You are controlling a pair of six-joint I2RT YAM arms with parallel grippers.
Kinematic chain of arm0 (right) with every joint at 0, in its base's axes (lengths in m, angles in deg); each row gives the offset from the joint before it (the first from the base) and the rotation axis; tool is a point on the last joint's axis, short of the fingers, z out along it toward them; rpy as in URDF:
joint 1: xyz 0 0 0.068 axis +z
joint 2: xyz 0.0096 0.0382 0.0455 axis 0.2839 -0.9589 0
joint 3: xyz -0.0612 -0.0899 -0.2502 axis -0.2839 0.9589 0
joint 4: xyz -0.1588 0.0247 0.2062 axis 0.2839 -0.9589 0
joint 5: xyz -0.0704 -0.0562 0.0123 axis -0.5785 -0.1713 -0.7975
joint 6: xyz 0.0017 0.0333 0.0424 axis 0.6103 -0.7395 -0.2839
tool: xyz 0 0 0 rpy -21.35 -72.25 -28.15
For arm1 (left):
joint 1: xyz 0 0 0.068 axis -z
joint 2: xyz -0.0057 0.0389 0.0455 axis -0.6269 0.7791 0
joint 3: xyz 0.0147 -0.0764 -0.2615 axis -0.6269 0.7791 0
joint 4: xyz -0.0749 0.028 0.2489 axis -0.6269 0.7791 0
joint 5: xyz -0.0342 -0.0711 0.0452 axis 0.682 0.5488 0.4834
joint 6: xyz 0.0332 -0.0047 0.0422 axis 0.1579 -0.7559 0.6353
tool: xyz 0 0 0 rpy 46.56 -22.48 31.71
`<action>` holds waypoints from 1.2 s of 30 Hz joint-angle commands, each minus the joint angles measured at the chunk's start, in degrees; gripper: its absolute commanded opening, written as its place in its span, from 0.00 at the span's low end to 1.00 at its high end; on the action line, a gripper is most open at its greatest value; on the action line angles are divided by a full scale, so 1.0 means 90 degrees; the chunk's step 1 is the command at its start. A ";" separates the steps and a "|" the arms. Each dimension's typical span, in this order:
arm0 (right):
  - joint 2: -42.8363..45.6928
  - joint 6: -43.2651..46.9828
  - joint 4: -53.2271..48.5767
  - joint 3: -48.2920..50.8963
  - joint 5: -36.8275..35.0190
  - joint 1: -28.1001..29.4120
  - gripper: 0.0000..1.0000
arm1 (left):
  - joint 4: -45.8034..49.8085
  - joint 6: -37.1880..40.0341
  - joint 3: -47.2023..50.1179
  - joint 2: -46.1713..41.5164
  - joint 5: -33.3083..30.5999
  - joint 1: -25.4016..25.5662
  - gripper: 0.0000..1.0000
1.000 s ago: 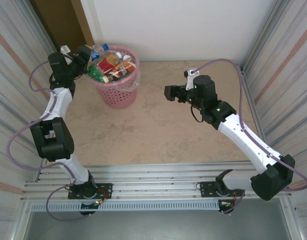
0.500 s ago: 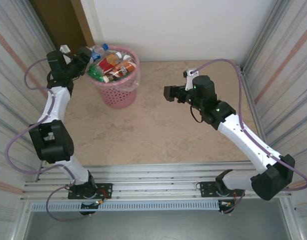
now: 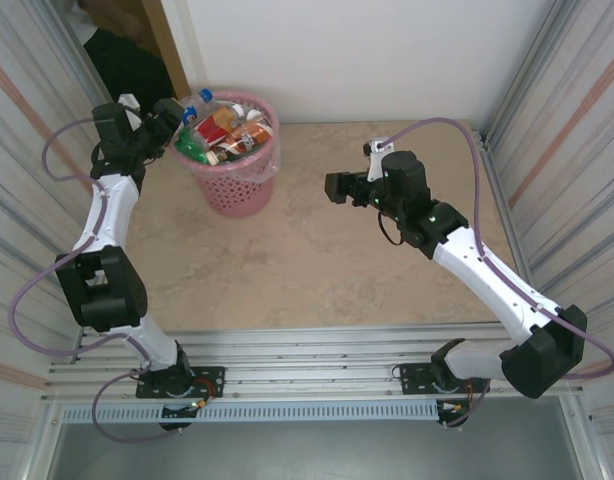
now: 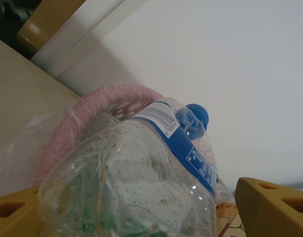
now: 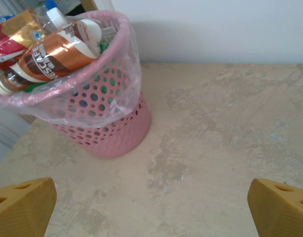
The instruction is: Put the plastic bottles in the bin
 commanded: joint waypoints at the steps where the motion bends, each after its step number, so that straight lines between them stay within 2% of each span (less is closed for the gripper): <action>1: 0.0003 -0.0020 0.0132 -0.0178 -0.0045 0.0045 0.98 | 0.0226 0.0266 -0.0128 -0.0293 -0.0150 -0.0065 0.87; 9: -0.0007 -0.0008 0.0180 -0.0185 -0.0035 0.0060 0.98 | 0.0218 0.0267 -0.0081 -0.0309 -0.0164 -0.0065 0.82; 17: -0.0020 -0.0010 0.0175 -0.0177 -0.0044 0.0084 0.98 | -0.0134 0.0018 0.0082 -0.0318 -0.0053 -0.0082 0.57; 25: -0.0008 0.0000 0.0160 -0.0152 -0.0074 0.0092 0.98 | -0.1076 -0.0674 0.0251 -0.0214 0.0524 -0.0179 0.45; 30: -0.0049 0.0000 0.0169 -0.0162 -0.0074 0.0111 0.98 | -0.1406 -0.0959 0.0105 -0.0094 0.1032 -0.0183 0.43; 36: -0.0080 0.0000 0.0179 -0.0181 -0.0074 0.0122 0.98 | -0.0841 -0.0615 -0.0063 -0.0091 0.1253 -0.0190 0.43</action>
